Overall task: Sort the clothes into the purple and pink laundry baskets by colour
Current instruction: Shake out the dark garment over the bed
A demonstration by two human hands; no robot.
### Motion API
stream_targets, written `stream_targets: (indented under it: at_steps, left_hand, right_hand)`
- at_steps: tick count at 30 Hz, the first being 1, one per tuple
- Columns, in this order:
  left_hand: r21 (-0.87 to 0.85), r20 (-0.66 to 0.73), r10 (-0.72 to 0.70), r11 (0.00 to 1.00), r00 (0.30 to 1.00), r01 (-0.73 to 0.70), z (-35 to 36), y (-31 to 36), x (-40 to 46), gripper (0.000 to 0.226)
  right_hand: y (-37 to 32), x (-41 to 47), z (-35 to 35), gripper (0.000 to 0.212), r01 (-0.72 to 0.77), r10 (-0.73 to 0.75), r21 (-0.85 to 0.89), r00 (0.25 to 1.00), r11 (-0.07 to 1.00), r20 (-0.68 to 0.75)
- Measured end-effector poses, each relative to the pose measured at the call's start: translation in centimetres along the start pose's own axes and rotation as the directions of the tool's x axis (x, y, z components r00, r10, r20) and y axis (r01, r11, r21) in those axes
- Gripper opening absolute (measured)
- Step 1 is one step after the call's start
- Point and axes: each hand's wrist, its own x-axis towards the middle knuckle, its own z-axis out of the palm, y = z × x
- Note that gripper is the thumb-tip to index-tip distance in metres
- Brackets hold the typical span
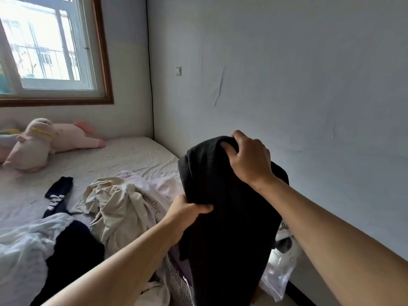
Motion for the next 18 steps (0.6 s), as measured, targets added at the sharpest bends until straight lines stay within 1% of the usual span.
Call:
stream_targets:
  at_steps: [1,2,3,5,7,8,10,11,13,15,16,17,18]
  left_hand:
    - [-0.119,-0.036,-0.054,0.992,0.998,0.050,0.1,-0.2,0.3,0.030]
    - [-0.192,-0.053,-0.106,0.977,0.993,0.094,0.1,-0.2,0.5,0.026]
    - [-0.213,-0.067,-0.132,0.970,0.989,0.116,-0.3,0.0,0.8,0.021]
    - [-0.183,-0.103,-0.132,0.977,0.986,0.112,-1.2,0.6,1.3,0.015]
    - [-0.131,-0.120,-0.116,0.986,0.986,0.100,-1.9,1.4,1.7,0.013]
    - [-0.120,-0.097,-0.127,0.986,0.987,0.115,-2.3,1.7,2.0,0.017]
    - [-0.160,-0.007,-0.169,0.973,0.986,0.166,-2.7,2.3,1.9,0.028]
    - [-0.190,0.026,-0.183,0.964,0.983,0.184,-2.8,2.4,2.1,0.039]
    - [-0.202,0.054,-0.199,0.957,0.978,0.206,-2.8,2.4,2.3,0.068]
    - [-0.216,0.037,-0.189,0.957,0.981,0.192,-2.5,2.3,2.8,0.082]
    - [-0.195,0.032,-0.191,0.962,0.981,0.193,-2.3,2.3,2.9,0.085]
    - [-0.179,0.043,-0.199,0.963,0.979,0.203,-2.1,2.3,3.0,0.079]
    - [-0.173,0.065,-0.202,0.962,0.977,0.211,-1.6,2.3,2.8,0.061]
  right_hand:
    - [-0.1,0.2,-0.3,0.034,0.010,-0.010,-0.005,1.000,1.000,-0.018]
    - [0.2,0.4,-0.8,0.038,0.023,-0.023,-0.025,0.999,0.999,-0.029]
    - [0.5,0.6,-1.4,0.040,0.034,-0.035,-0.051,0.999,0.998,-0.028]
    - [1.5,0.8,-2.5,0.043,0.049,-0.050,-0.123,0.999,0.991,-0.003]
    - [2.6,0.8,-3.1,0.044,0.066,-0.062,-0.195,0.998,0.979,0.028]
    - [3.0,0.7,-3.2,0.044,0.073,-0.066,-0.228,0.997,0.971,0.037]
    - [3.7,0.4,-3.2,0.048,0.089,-0.084,-0.292,0.996,0.952,0.028]
    - [4.0,0.4,-3.1,0.049,0.089,-0.087,-0.317,0.996,0.944,0.019]
    - [4.5,0.2,-2.6,0.049,0.065,-0.065,-0.325,0.998,0.944,0.012]
    - [4.8,-0.4,-1.7,0.045,0.036,-0.026,-0.283,0.999,0.959,0.039]
    - [4.9,-1.1,-1.0,0.045,0.028,-0.009,-0.251,0.997,0.968,0.078]
    - [4.8,-2.0,-0.2,0.044,0.026,0.000,-0.202,0.992,0.979,0.126]
    - [4.6,-3.1,0.6,0.043,0.021,0.001,-0.122,0.984,0.992,0.180]
